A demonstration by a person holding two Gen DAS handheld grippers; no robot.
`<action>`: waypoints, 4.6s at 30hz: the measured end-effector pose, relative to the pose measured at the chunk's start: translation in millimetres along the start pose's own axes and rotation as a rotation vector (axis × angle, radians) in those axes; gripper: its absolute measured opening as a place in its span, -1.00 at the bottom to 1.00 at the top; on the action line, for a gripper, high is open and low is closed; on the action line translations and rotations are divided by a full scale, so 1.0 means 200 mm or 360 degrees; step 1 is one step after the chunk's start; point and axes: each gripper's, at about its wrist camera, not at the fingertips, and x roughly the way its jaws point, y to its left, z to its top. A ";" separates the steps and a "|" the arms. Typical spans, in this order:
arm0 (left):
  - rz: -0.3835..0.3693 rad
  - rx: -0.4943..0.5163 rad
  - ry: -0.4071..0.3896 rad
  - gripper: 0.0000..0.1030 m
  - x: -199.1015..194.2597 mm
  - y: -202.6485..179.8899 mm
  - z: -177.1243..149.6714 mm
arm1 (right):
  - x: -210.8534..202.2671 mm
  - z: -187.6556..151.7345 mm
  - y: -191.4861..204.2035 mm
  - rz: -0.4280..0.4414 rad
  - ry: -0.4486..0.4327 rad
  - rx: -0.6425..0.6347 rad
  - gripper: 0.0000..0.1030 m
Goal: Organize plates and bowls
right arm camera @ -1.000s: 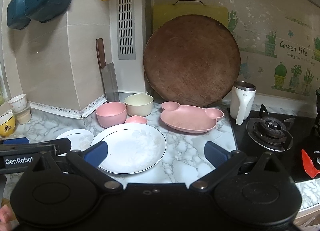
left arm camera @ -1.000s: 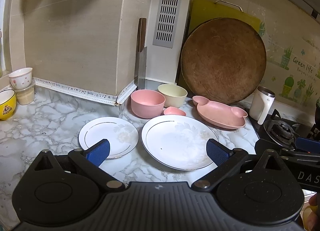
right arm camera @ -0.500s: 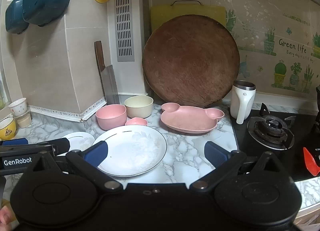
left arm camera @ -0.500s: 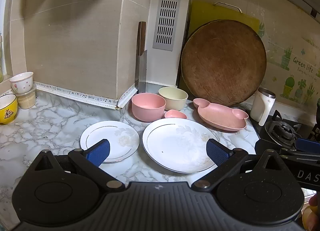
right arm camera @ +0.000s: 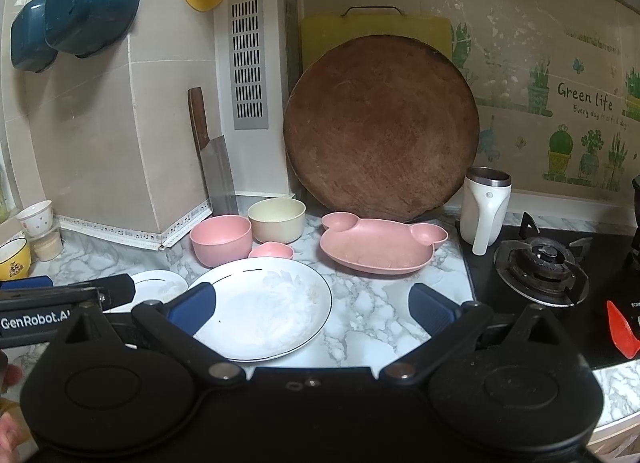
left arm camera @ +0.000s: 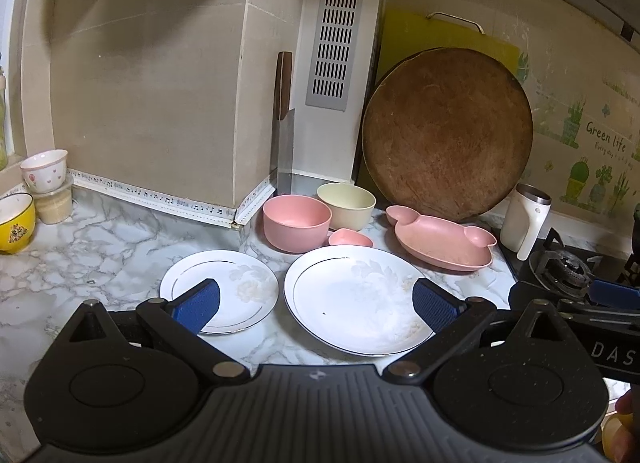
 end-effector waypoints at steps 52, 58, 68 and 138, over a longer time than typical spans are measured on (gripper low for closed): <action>0.0240 -0.0252 0.0514 0.38 0.85 0.03 -0.06 | 1.18 0.03 -0.24 0.0390 0.0629 -0.0190 0.25; 0.0239 -0.0272 0.0532 0.21 0.90 0.03 -0.07 | 1.25 0.02 -0.25 0.0416 0.0684 -0.0149 0.00; 0.0184 -0.0393 0.0555 -0.30 0.95 0.07 -0.07 | 1.30 0.02 -0.27 0.0441 0.0762 -0.0073 -0.56; -0.0465 0.0097 0.0740 -0.81 0.93 -0.55 -0.24 | 0.62 -0.23 -0.97 -0.0062 0.0715 0.0364 -0.76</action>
